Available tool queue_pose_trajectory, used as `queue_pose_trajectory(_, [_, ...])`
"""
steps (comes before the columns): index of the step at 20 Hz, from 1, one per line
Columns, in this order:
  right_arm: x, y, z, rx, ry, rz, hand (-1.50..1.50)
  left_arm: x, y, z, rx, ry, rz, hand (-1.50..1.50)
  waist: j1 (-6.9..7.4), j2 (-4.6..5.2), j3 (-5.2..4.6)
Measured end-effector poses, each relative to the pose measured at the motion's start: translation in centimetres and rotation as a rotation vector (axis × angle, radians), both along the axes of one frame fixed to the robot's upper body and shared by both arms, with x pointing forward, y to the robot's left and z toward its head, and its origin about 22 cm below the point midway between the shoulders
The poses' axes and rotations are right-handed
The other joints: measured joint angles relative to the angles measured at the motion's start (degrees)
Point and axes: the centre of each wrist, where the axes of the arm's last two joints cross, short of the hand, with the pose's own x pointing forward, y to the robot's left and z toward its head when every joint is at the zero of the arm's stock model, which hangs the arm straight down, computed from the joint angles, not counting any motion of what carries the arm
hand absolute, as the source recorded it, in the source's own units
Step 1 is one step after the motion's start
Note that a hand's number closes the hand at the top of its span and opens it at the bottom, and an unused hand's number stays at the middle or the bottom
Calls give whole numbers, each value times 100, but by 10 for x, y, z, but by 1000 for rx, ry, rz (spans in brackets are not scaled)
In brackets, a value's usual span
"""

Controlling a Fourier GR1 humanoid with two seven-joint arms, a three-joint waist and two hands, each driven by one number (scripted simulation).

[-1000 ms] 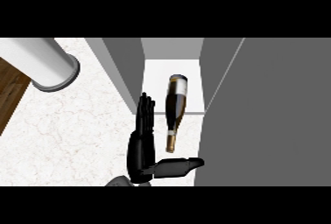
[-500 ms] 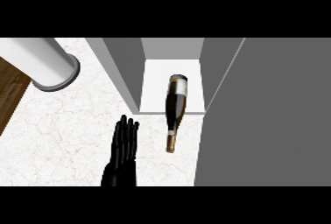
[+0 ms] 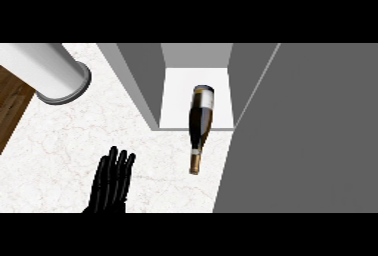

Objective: Pick up the wine, place it into the cabinet and close the cabinet

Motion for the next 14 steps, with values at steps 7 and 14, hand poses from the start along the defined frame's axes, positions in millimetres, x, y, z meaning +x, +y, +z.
queue_pose_trajectory(7, [-7, 15, -13, 26, 121, 95, 150, -6, 40, 9, 12, -11, 12, -150, -6, -11, -2])
queue_pose_trajectory(14, [-17, 35, -21, 43, 217, 216, 150, -4, 76, 23, 5, -32, 52, -150, 4, -15, -3])
